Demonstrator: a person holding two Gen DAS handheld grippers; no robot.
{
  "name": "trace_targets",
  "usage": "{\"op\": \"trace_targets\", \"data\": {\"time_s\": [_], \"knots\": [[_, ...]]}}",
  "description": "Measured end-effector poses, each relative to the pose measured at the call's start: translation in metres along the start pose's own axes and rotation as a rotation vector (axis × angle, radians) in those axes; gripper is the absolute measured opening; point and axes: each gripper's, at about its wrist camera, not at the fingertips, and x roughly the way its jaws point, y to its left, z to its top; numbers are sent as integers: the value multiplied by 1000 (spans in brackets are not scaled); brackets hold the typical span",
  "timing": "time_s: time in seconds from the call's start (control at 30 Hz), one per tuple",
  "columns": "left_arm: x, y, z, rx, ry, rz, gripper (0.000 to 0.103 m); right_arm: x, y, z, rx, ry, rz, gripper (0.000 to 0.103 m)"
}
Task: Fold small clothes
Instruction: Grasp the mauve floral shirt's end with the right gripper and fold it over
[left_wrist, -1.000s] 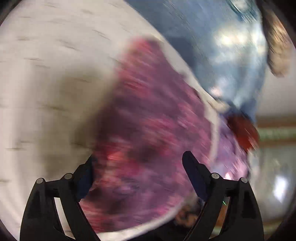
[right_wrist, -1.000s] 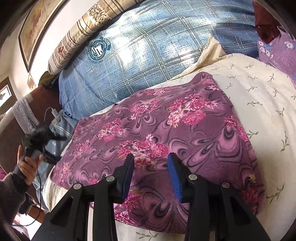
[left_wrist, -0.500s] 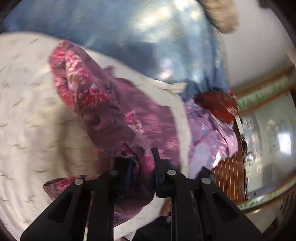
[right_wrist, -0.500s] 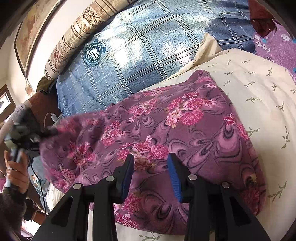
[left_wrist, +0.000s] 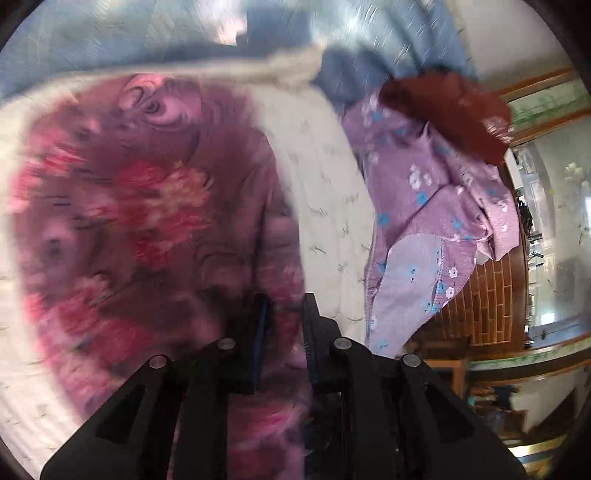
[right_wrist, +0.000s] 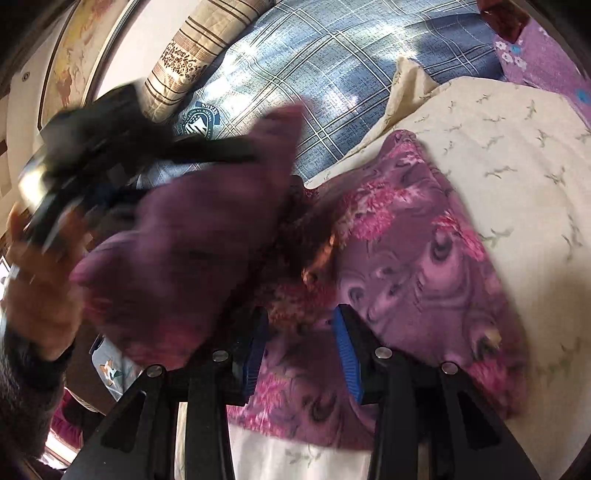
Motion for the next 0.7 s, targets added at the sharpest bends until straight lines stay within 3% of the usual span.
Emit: {"op": "trace_targets", "data": {"time_s": [0.1, 0.17, 0.23, 0.27, 0.3, 0.37, 0.43, 0.5, 0.57, 0.63, 0.7], "knots": [[26, -15, 3, -46, 87, 12, 16, -16, -5, -6, 29, 20, -1, 38], [11, -29, -5, 16, 44, 4, 17, -34, -6, -8, 27, 19, -16, 39], [-19, -37, -18, 64, -29, 3, 24, -52, -8, -7, 21, -8, -43, 52], [-42, -33, -28, 69, -79, -7, 38, -65, -11, -5, 29, -39, -70, 56], [-54, -28, -33, 66, -112, -3, 59, -78, -16, -2, 48, -75, -95, 62], [-90, -5, -61, 49, -220, 40, 75, -101, -28, 9, 112, -143, -115, 64], [-107, 22, -84, 24, -254, 63, 77, -114, -33, 31, 134, -183, -109, 64], [-112, 58, -108, -60, -267, 39, 78, -115, -27, 55, 104, -187, -64, 64], [-104, 93, -123, -148, -247, -11, 78, -97, -13, 89, 73, -116, 63, 66], [-88, 118, -130, -231, -223, -34, 78, -58, 1, 117, 68, 10, 156, 79], [-71, 129, -133, -276, -193, -75, 78, -19, 6, 130, 65, 101, 76, 81]]}}
